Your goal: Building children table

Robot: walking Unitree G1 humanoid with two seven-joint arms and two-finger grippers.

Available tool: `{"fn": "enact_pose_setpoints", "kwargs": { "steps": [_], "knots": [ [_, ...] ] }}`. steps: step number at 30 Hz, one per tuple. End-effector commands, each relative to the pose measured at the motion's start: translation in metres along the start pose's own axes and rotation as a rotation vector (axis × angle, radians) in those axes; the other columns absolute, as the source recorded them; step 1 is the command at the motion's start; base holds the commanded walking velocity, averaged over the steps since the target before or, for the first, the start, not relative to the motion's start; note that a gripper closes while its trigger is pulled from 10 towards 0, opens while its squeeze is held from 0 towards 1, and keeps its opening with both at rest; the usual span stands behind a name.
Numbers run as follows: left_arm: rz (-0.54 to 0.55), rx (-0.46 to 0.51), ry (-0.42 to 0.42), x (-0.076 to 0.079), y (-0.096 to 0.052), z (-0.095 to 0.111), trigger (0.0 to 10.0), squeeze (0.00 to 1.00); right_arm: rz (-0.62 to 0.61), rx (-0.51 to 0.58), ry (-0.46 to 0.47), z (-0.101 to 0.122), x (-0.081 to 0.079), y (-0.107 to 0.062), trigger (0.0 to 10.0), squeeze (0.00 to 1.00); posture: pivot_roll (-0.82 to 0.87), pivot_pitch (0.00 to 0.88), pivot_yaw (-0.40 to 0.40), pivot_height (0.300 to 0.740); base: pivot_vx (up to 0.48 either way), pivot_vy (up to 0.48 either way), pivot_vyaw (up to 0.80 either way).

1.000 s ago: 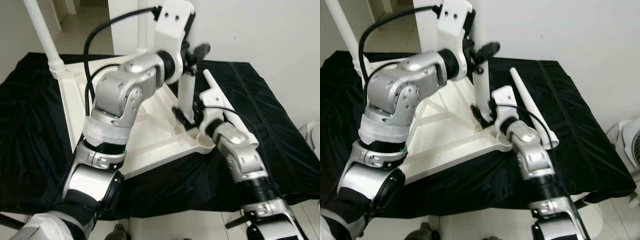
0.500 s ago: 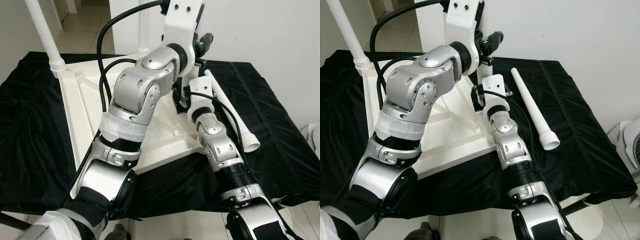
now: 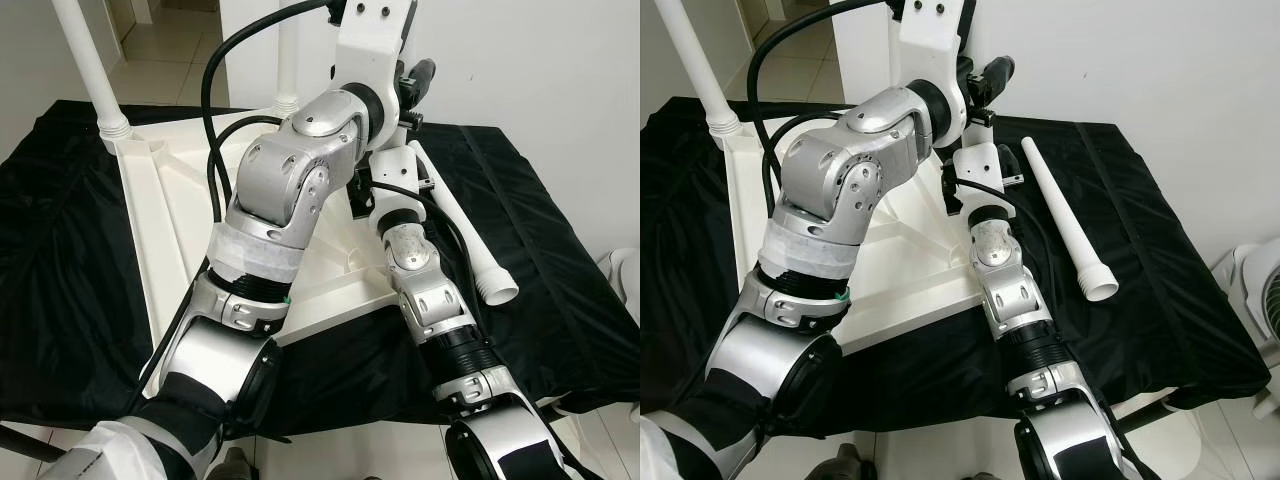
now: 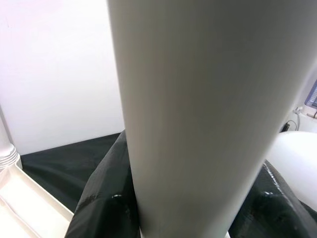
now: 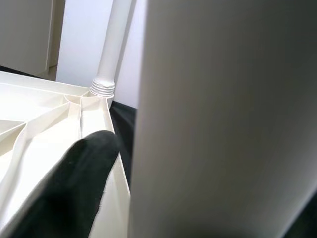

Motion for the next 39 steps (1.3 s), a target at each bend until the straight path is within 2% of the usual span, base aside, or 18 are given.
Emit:
{"fn": "enact_pose_setpoints", "kwargs": {
  "steps": [1,3,4,5,17,18,19,24,25,29,30,39],
  "knots": [
    [0.003,0.029,0.023,0.004,0.001,0.009,10.0,0.0,-0.002,0.023,-0.01,0.004,-0.002,0.001,4.6,0.0,0.09,0.0,-0.058,0.74,0.0,0.0,0.0],
    [0.004,0.031,0.024,0.005,0.0,0.01,10.0,0.0,-0.011,0.016,0.002,0.003,-0.003,0.001,0.9,0.0,0.09,0.0,-0.059,0.74,0.0,0.0,0.0],
    [0.004,0.031,0.025,0.006,0.0,0.01,10.0,0.0,-0.013,0.013,0.003,0.002,-0.003,0.001,0.9,0.0,0.09,0.0,-0.057,0.74,0.0,0.0,0.0],
    [0.003,0.032,0.026,0.007,0.0,0.011,10.0,0.0,-0.016,0.008,0.003,0.001,-0.003,0.001,0.0,0.0,0.09,0.0,-0.057,0.74,0.0,0.0,0.0],
    [0.001,0.046,0.035,0.01,-0.001,0.015,10.0,0.0,-0.045,-0.04,0.017,-0.007,-0.001,0.001,0.0,0.0,0.1,0.0,-0.059,0.74,0.0,0.0,0.0],
    [0.001,0.049,0.038,0.01,-0.001,0.016,10.0,0.0,-0.052,-0.046,0.016,-0.008,0.0,0.002,5.8,0.0,0.11,0.0,-0.062,0.74,0.0,0.0,0.0],
    [0.0,0.054,0.042,0.01,-0.001,0.017,10.0,0.0,-0.062,-0.053,0.016,-0.009,0.001,0.002,10.0,0.0,0.11,0.0,-0.062,0.74,0.0,0.0,0.0],
    [-0.002,0.063,0.047,0.011,-0.001,0.018,10.0,0.0,-0.08,-0.064,0.018,-0.011,0.004,0.004,10.0,0.0,0.11,0.0,-0.063,0.74,0.0,0.0,0.0],
    [-0.003,0.064,0.046,0.011,-0.001,0.018,10.0,0.0,-0.087,-0.063,0.02,-0.011,0.005,0.004,10.0,1.0,0.11,0.0,-0.064,0.74,0.0,0.0,0.0],
    [-0.003,0.064,0.047,0.011,-0.001,0.019,10.0,0.0,-0.091,-0.06,0.019,-0.01,0.005,0.005,10.0,1.0,0.11,0.0,-0.064,0.74,0.0,0.0,0.0],
    [-0.004,0.064,0.047,0.012,-0.001,0.019,10.0,0.0,-0.096,-0.06,0.02,-0.009,0.006,0.005,10.0,0.0,0.11,0.0,-0.063,0.74,0.0,0.0,0.0],
    [-0.007,0.065,0.041,0.014,-0.001,0.02,10.0,0.0,-0.108,-0.054,0.021,-0.007,0.007,0.006,10.0,0.0,0.1,0.0,-0.059,0.74,0.0,0.0,0.0]
  ]
}}
Point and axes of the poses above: a point about 5 cm out from each wrist's last joint towards the gripper, its own y axis pointing out of the wrist towards the gripper, its own z axis along the axis of the wrist's last joint, x = y × z, the point moved 1 cm from there along y, pointing out of the wrist towards the gripper, and after that the axes turned 4 degrees about y, right-handed, at the moved point
